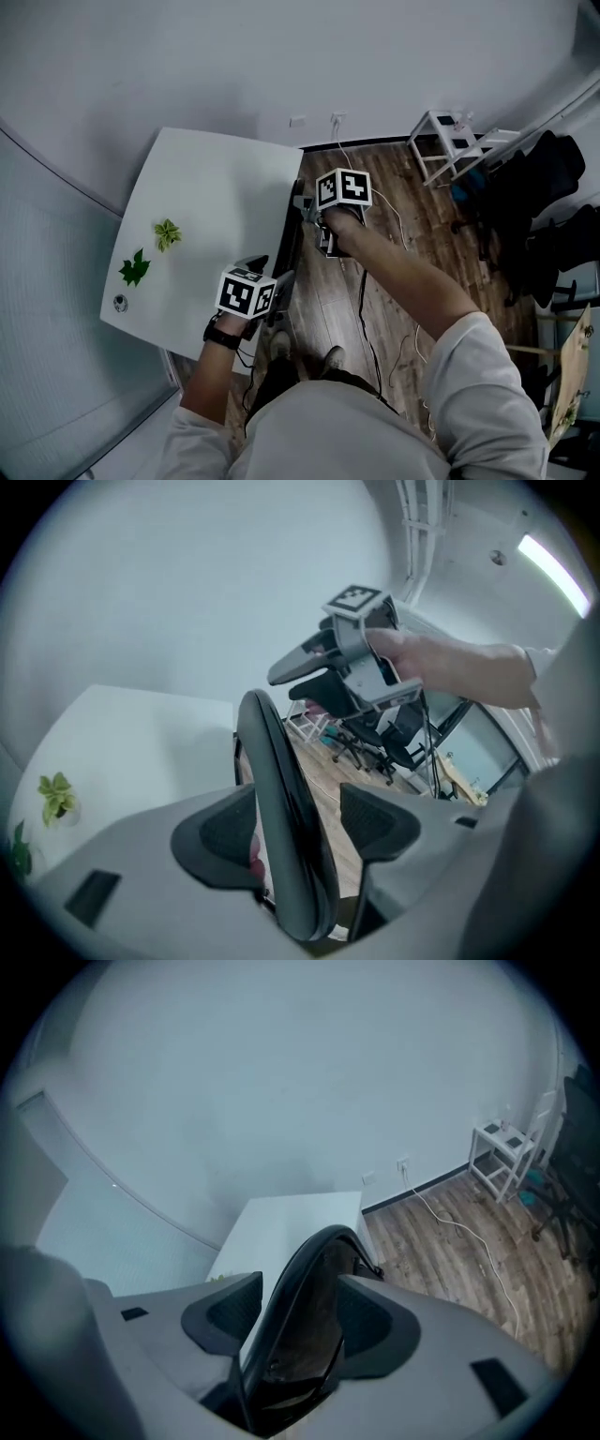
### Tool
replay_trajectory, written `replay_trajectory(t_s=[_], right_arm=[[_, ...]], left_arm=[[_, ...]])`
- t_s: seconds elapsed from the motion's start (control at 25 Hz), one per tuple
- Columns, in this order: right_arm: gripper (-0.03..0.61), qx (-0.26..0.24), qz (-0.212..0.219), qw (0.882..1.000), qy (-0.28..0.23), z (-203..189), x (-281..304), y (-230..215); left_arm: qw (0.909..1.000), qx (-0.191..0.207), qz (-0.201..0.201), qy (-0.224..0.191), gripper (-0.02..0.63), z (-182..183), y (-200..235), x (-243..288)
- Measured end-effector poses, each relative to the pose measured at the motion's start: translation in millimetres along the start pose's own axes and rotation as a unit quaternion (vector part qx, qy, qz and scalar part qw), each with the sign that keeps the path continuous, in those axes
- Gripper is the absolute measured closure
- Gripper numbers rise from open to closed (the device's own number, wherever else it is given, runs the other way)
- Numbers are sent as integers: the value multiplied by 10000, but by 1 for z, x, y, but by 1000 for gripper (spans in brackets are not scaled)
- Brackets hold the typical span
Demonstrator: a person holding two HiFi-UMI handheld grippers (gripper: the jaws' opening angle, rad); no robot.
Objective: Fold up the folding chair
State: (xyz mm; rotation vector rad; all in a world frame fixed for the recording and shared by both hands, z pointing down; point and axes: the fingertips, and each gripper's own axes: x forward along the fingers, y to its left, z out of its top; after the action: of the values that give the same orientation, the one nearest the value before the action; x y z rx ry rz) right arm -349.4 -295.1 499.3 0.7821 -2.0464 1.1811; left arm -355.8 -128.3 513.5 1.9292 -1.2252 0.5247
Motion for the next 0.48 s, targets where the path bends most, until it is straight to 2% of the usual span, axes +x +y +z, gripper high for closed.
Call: replay_trajectory(t_s=[0.2,0.36,0.48], right_arm=[[344,-721,280,9936,-824,-7,-87,-10],[388,-1577,206,9733,-1654,-26,-168,-24],[423,-1972,13,9547,-2231,-52,-227,-41]], left_arm=[[9963,159,391,-745,339,32,-22,-35],[9879,443,511,-1396,376,58,-62,-58],[9808,723,493,-1745,397,74,-99,-68]])
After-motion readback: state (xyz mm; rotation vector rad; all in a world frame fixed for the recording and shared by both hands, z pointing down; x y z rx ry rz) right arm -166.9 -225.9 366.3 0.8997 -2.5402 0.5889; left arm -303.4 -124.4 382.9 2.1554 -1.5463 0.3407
